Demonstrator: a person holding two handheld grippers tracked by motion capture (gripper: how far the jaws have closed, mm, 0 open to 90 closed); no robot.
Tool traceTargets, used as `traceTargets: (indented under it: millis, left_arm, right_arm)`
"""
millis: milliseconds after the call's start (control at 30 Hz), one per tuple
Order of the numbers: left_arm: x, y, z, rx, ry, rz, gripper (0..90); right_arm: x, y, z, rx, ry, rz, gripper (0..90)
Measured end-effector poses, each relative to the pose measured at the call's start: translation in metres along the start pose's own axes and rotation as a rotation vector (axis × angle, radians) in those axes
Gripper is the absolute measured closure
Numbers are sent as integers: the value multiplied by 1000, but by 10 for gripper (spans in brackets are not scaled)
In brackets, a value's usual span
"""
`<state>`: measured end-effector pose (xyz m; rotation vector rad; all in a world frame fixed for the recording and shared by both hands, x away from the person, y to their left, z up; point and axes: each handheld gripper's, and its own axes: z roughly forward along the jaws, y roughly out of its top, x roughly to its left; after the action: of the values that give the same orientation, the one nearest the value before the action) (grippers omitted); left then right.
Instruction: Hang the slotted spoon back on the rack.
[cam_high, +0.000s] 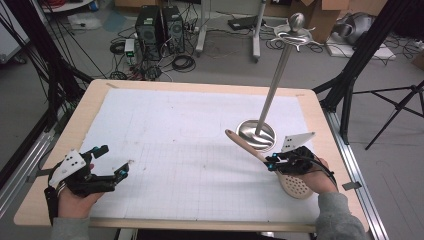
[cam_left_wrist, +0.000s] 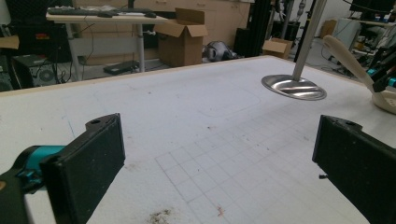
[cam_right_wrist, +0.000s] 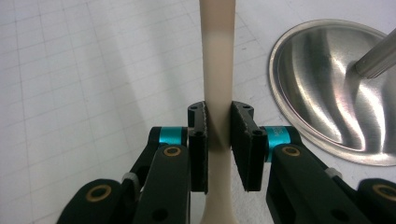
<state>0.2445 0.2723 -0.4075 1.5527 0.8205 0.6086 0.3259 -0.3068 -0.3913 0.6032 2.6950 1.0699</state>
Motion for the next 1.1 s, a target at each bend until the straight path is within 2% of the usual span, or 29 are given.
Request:
traceTargets:
  millis: [233,467,900,1100]
  left_arm:
    - [-1,0,0,-4,3,-3,28]
    - [0,0,-1,-5,4,-2,28]
    - [-2,0,-1,-5,1,-4,28]
    - [-3,-1,-1,-1,-5,-2,28]
  right_arm:
    - [2,-1,-6,-28,-1,1,777]
    - [1,-4,-21,-113,-14,9,776]
    - [-2,-14,-51,-253,-32,58,776]
    - [-5,-18,-58,-272,-35,73,776]
